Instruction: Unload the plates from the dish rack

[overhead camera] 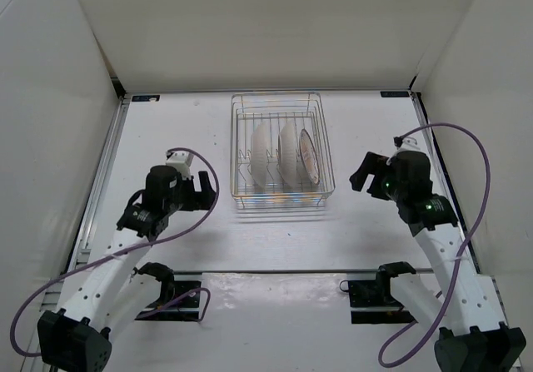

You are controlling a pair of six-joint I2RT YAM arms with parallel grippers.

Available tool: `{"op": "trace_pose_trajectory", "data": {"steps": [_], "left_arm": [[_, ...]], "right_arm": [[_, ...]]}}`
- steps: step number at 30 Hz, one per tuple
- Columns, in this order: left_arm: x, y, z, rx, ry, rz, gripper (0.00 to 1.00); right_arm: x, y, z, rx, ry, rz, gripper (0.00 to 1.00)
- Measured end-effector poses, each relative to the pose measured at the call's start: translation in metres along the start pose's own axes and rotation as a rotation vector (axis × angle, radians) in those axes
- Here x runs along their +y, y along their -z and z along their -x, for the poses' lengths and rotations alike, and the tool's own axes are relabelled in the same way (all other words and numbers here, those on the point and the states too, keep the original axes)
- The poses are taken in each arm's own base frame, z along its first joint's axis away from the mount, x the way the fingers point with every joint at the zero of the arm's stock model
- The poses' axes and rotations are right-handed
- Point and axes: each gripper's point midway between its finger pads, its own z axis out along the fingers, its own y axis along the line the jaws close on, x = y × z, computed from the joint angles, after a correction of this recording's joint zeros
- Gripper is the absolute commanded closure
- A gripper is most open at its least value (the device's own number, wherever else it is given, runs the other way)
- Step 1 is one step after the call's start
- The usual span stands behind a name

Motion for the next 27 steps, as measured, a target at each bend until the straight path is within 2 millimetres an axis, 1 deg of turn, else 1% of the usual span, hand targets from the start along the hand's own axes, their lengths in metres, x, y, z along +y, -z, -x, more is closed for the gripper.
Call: {"op": "trace_pose_trajectory", "data": {"steps": [3, 4, 8, 10, 11, 13, 14, 15, 17, 19, 22, 27], "left_arm": [[-0.004, 0.01, 0.011, 0.06, -0.026, 0.011, 0.0], [-0.004, 0.013, 0.012, 0.077, -0.019, 0.021, 0.0], [-0.001, 0.027, -0.004, 0.236, -0.009, 0.057, 0.0], [0.003, 0.031, -0.009, 0.276, -0.034, 0.072, 0.0], [0.007, 0.034, -0.013, 0.288, -0.048, 0.09, 0.0], [0.015, 0.037, -0.018, 0.263, -0.06, 0.119, 0.0], [0.019, 0.041, -0.025, 0.249, -0.059, 0.129, 0.0], [0.022, 0.045, -0.031, 0.231, -0.058, 0.132, 0.0], [0.024, 0.05, -0.04, 0.205, -0.063, 0.119, 0.0], [0.022, 0.054, -0.039, 0.172, -0.082, 0.097, 0.0], [0.023, 0.056, -0.035, 0.147, -0.106, 0.095, 0.0], [0.026, 0.056, -0.035, 0.154, -0.123, 0.107, 0.0]], "right_arm": [[0.003, 0.0, 0.011, 0.011, 0.007, -0.01, 0.1], [0.006, 0.0, 0.014, 0.01, 0.01, -0.003, 0.1], [0.024, 0.002, 0.028, -0.002, 0.031, 0.075, 0.1], [0.035, 0.001, 0.033, -0.014, 0.036, 0.133, 0.12], [0.04, 0.0, 0.036, -0.02, 0.037, 0.162, 0.19], [0.051, -0.007, 0.04, -0.021, 0.037, 0.212, 0.28], [0.057, -0.011, 0.043, -0.014, 0.035, 0.236, 0.36], [0.063, -0.016, 0.046, 0.007, 0.03, 0.257, 0.4], [0.076, -0.031, 0.057, 0.029, 0.029, 0.296, 0.5], [0.087, -0.044, 0.065, 0.04, 0.033, 0.334, 0.5], [0.098, -0.058, 0.064, 0.06, 0.052, 0.374, 0.5], [0.116, -0.071, 0.046, 0.114, 0.141, 0.448, 0.5]]}}
